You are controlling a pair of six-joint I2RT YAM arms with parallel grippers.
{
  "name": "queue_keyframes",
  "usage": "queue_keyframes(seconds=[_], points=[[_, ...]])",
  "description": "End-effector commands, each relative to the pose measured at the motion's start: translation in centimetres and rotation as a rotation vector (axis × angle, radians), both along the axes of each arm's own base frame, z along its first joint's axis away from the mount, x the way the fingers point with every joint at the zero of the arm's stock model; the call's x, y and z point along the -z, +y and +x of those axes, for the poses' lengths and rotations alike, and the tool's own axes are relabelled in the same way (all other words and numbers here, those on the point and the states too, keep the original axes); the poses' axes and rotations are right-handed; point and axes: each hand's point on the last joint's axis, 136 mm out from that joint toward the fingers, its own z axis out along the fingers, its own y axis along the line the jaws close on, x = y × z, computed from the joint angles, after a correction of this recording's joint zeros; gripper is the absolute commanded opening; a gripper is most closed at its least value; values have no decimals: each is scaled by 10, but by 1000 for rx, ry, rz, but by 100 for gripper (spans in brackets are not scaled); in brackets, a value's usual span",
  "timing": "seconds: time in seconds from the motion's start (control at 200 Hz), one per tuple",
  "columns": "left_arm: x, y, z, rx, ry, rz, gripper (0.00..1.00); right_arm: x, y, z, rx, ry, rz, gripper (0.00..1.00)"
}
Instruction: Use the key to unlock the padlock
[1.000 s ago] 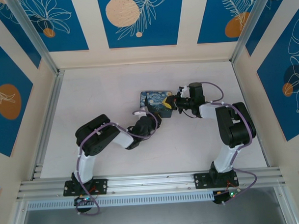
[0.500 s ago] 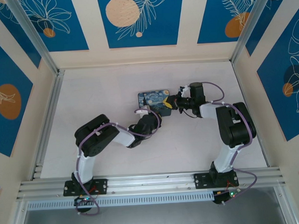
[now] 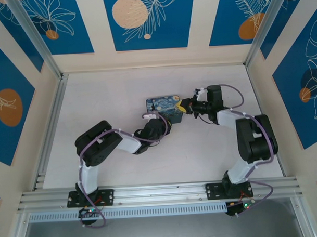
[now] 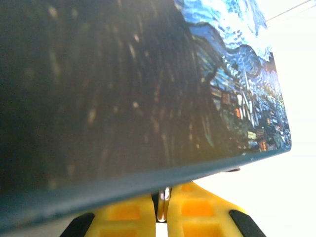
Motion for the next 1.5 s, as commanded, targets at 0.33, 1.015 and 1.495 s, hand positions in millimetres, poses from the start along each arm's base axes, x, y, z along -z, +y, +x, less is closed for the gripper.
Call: queue_keyframes(seconds=[0.33, 1.015, 1.495], points=[[-40, -17, -20, 201, 161, -246, 0, 1, -15, -86, -46, -62, 6, 0], [-98, -26, -12, 237, 137, -487, 0, 43, -25, -124, 26, 69, 56, 0], [-129, -23, -9, 207, 127, -605, 0, 33, -30, -106, 120, 87, 97, 0]])
